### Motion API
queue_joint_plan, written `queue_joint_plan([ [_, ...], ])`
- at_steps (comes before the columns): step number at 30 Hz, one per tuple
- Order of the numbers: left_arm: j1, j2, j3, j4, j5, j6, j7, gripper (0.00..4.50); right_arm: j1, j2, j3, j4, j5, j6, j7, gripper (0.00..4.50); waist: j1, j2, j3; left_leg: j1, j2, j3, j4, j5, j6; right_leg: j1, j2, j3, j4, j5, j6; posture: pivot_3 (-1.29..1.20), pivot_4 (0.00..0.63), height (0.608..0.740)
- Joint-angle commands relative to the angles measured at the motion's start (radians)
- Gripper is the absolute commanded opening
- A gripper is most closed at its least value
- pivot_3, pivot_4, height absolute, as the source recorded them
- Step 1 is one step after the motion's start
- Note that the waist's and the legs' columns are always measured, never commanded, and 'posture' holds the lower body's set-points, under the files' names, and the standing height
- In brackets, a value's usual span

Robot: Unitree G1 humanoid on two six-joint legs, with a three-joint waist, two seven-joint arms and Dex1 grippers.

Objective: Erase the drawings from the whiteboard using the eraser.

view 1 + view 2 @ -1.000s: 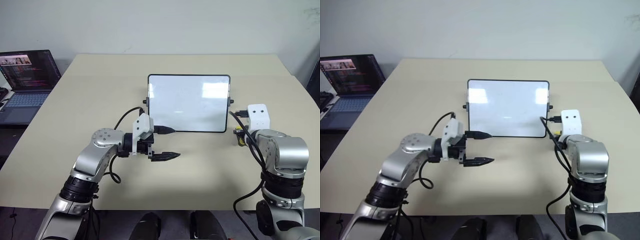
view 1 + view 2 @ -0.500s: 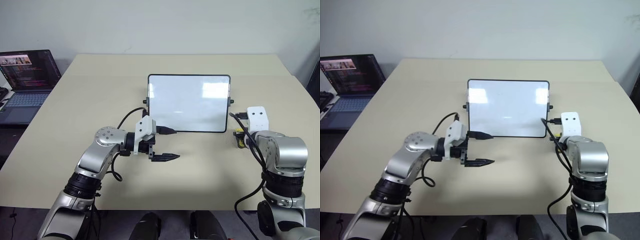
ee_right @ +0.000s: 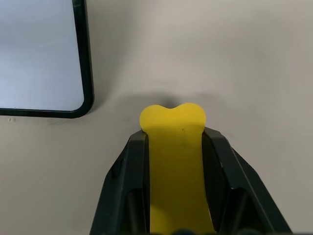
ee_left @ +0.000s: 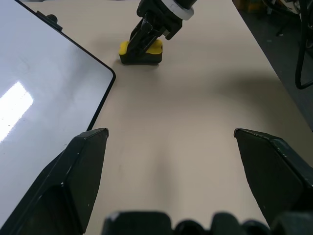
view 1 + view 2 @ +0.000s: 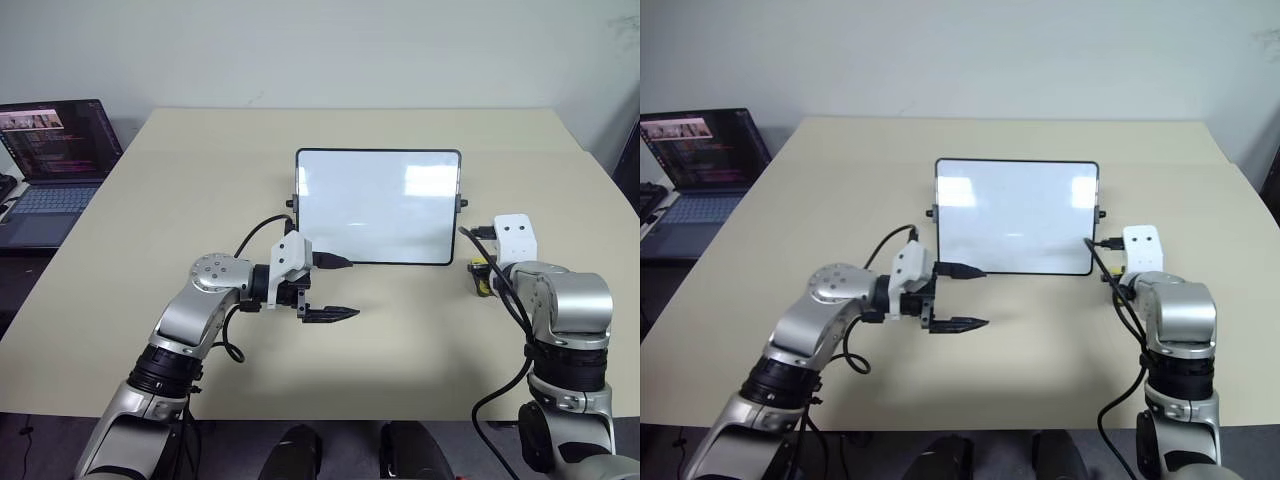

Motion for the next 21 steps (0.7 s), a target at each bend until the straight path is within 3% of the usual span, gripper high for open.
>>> queue_joint_plan([
  [1,-0.014,-0.001,0.014,-0.021,-0.004,-0.007,0.005,4.5,0.007,-0.018,-0.006,-0.018,0.014,-0.019,0.0,1.09,0.0,0.0,0.0,0.0,0.0,0.0,0.0,0.0,0.0,0.0,0.0,0.0,0.0,0.0,0.0,0.0,0.15,0.74],
  [8,-0.025,0.0,0.012,-0.016,-0.004,-0.008,0.003,4.5,0.005,-0.024,-0.005,-0.008,0.018,-0.025,-0.001,1.09,0.0,0.0,0.0,0.0,0.0,0.0,0.0,0.0,0.0,0.0,0.0,0.0,0.0,0.0,0.0,0.0,0.15,0.74],
  [12,-0.027,-0.003,0.011,-0.02,-0.004,-0.006,0.007,4.5,0.002,-0.024,-0.004,0.002,0.017,-0.038,-0.003,2.3,0.0,0.0,0.0,0.0,0.0,0.0,0.0,0.0,0.0,0.0,0.0,0.0,0.0,0.0,0.0,0.0,0.15,0.74],
  [18,-0.025,-0.003,0.013,-0.023,-0.005,-0.005,0.01,4.5,0.003,-0.027,-0.005,0.008,0.017,-0.045,-0.003,4.46,0.0,0.0,0.0,0.0,0.0,0.0,0.0,0.0,0.0,0.0,0.0,0.0,0.001,0.0,0.0,0.0,0.15,0.74],
  [21,-0.022,0.0,0.016,-0.024,-0.006,-0.005,0.011,4.5,-0.002,-0.03,-0.004,0.008,0.017,-0.047,-0.004,4.46,0.0,0.0,0.0,0.0,0.0,0.0,0.0,0.0,0.0,0.0,0.0,0.0,0.001,0.0,0.0,0.0,0.15,0.74],
])
